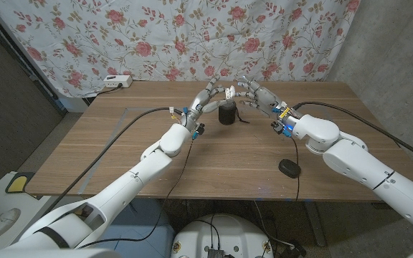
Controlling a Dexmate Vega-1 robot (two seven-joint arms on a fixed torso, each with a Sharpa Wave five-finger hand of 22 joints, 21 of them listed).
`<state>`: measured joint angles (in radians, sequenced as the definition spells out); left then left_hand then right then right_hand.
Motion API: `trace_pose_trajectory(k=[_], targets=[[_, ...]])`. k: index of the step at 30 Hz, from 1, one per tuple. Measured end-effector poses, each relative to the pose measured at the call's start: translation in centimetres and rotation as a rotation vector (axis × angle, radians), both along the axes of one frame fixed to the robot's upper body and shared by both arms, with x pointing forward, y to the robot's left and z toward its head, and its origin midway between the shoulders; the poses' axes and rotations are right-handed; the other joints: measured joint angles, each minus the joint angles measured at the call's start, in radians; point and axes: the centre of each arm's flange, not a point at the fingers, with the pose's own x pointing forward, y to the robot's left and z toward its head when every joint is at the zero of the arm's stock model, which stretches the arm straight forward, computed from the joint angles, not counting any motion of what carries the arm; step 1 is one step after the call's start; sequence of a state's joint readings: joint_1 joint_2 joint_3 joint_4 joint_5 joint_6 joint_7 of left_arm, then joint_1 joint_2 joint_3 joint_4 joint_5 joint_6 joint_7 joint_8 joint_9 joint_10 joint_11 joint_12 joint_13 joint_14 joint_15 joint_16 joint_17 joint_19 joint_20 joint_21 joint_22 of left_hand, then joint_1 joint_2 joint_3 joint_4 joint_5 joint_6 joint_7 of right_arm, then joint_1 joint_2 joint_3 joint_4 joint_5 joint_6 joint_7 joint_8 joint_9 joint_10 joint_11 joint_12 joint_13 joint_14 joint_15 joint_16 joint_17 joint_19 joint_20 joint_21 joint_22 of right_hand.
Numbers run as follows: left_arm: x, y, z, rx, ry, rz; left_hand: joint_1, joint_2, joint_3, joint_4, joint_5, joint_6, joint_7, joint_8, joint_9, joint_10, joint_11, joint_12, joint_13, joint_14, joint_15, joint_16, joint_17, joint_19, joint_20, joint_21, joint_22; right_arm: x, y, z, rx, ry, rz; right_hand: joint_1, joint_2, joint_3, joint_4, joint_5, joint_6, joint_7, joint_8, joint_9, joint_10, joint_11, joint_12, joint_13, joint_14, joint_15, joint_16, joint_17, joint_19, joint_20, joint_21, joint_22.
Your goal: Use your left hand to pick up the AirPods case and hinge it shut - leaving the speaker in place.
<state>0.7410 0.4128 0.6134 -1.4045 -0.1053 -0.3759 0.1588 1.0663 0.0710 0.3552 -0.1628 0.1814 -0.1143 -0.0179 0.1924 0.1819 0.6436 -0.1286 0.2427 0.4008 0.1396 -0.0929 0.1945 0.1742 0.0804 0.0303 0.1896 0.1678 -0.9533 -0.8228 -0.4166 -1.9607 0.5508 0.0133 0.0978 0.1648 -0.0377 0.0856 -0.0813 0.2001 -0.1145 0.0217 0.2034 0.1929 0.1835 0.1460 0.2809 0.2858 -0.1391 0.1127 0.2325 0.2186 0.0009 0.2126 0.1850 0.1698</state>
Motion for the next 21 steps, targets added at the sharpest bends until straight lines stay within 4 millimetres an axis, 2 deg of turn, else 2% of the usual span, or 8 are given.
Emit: trace_pose_trajectory(k=[21], targets=[[0.11, -0.28, -0.42, 0.019, 0.012, -0.012, 0.008, -0.006, -0.001, -0.001, -0.001, 0.0, 0.0, 0.0, 0.0, 0.003, 0.003, -0.005, 0.0, 0.005, 0.005, 0.0, 0.0, 0.0, 0.0, 0.0, 0.0, -0.2, 0.52, -0.16, -0.003, 0.003, 0.025, -0.004, 0.004, 0.0, 0.0, 0.0, 0.0, 0.0, 0.0, 0.0, 0.006, -0.006, 0.0, 0.005, 0.004, 0.004, 0.0, -0.005, -0.006, -0.006, 0.0, 0.0]])
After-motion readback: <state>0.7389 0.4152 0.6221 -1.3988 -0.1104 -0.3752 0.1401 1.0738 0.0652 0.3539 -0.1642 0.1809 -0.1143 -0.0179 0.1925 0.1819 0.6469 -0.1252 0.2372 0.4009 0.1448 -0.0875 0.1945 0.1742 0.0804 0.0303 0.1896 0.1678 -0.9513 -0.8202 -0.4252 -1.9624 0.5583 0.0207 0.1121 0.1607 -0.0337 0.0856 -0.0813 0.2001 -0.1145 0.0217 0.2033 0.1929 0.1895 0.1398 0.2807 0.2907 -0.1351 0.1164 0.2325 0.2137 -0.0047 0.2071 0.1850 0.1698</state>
